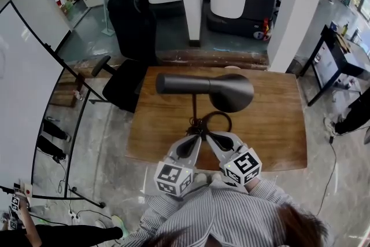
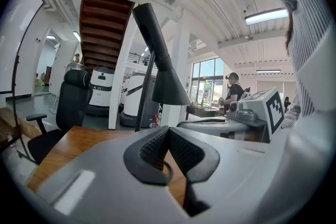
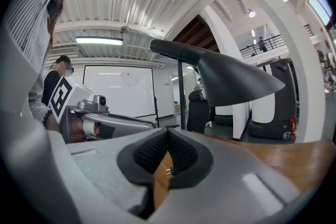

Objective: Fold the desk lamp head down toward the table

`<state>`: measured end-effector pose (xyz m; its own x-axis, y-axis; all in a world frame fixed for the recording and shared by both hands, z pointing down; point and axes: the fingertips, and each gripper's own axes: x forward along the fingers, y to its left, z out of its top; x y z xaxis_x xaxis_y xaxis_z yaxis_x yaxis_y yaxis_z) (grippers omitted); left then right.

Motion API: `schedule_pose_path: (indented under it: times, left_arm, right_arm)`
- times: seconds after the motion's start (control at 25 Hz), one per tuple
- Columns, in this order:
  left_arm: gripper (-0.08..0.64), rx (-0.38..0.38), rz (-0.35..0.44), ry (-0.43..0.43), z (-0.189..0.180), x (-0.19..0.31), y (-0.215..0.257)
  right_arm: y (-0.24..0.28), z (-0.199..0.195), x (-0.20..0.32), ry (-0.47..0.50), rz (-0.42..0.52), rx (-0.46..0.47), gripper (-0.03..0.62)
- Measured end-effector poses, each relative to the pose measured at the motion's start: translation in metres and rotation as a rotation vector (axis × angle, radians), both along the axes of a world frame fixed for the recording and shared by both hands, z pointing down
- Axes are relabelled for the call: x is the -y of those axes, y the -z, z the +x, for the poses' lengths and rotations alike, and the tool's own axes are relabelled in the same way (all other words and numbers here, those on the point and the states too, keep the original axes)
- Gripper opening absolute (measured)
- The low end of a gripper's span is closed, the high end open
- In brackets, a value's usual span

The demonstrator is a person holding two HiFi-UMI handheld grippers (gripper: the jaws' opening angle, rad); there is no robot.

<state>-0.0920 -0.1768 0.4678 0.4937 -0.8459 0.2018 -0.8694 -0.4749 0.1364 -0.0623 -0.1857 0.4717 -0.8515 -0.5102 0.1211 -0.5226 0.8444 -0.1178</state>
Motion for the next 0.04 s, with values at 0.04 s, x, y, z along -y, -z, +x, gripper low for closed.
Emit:
schedule_pose_path:
  times: [0.04]
  left_arm:
    - [0.006, 0.001, 0.000, -0.001, 0.0000, -0.0003, -0.0001]
  right_arm:
    - [0.0000, 0.0002, 0.0000, -0.002, 0.000, -0.001, 0.002]
